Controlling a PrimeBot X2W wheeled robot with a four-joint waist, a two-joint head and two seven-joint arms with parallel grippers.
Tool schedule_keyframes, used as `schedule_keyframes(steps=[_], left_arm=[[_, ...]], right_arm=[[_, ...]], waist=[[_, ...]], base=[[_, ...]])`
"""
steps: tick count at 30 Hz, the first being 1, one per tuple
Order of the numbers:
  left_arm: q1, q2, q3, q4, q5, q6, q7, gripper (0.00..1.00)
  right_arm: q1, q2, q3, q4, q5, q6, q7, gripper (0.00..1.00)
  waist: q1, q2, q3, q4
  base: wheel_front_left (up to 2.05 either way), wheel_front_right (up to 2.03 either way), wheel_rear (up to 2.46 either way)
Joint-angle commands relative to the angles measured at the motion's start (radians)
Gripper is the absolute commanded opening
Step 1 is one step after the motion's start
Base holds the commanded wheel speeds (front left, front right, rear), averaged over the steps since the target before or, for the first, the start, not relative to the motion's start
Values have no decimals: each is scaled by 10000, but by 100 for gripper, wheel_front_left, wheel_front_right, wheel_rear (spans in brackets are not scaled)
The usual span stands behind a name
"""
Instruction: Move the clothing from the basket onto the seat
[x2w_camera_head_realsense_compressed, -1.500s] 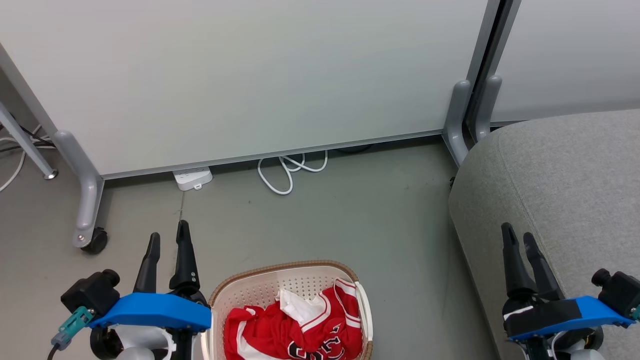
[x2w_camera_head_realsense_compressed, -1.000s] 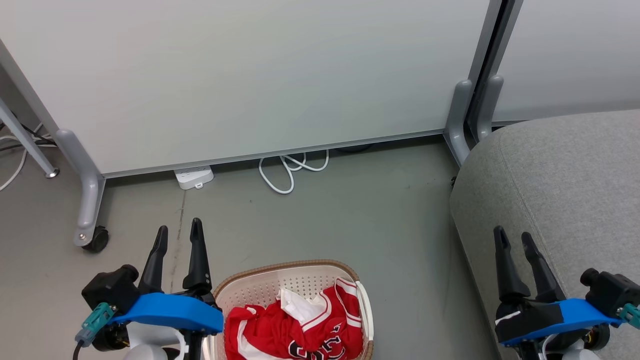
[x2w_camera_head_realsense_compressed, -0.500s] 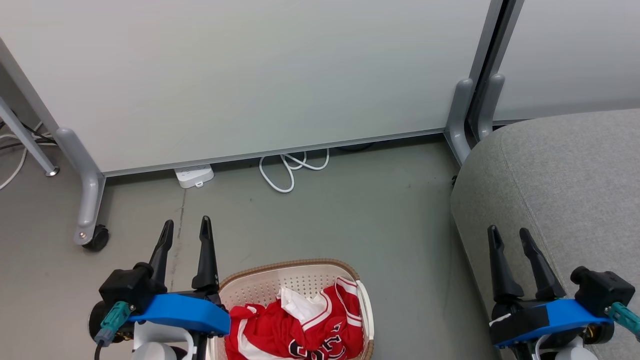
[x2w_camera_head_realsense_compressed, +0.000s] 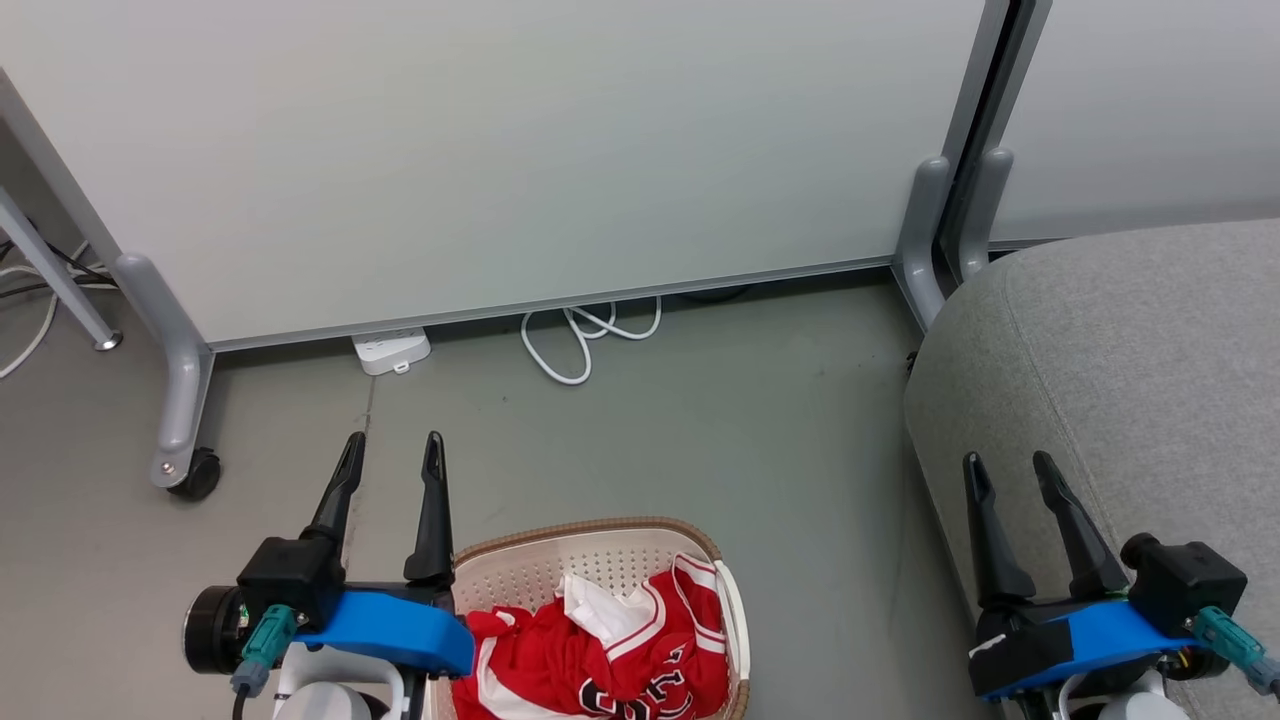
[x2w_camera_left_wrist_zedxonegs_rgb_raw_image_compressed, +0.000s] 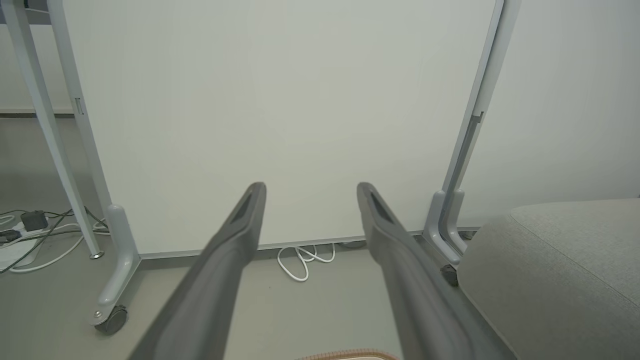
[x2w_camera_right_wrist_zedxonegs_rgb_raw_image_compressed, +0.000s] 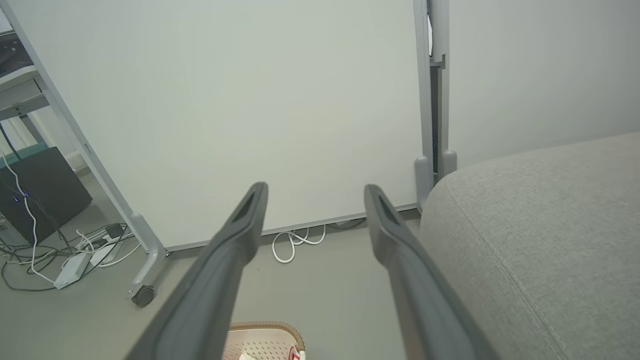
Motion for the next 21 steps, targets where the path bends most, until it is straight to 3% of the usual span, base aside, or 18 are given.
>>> schedule_keyframes(steps=[1,21], left_arm=[[-175,44,-57,7,240,28,-93,100],[-169,47,-263,148,1622,75,-471,100]], right_arm=[[-147,-74,33,4,-251,20,-84,100],[-81,-83,167,66,-1721,16,-464,100]], waist=[[0,0,-8,8],[0,0,-19,56]], base=[[0,0,0],[0,0,0]])
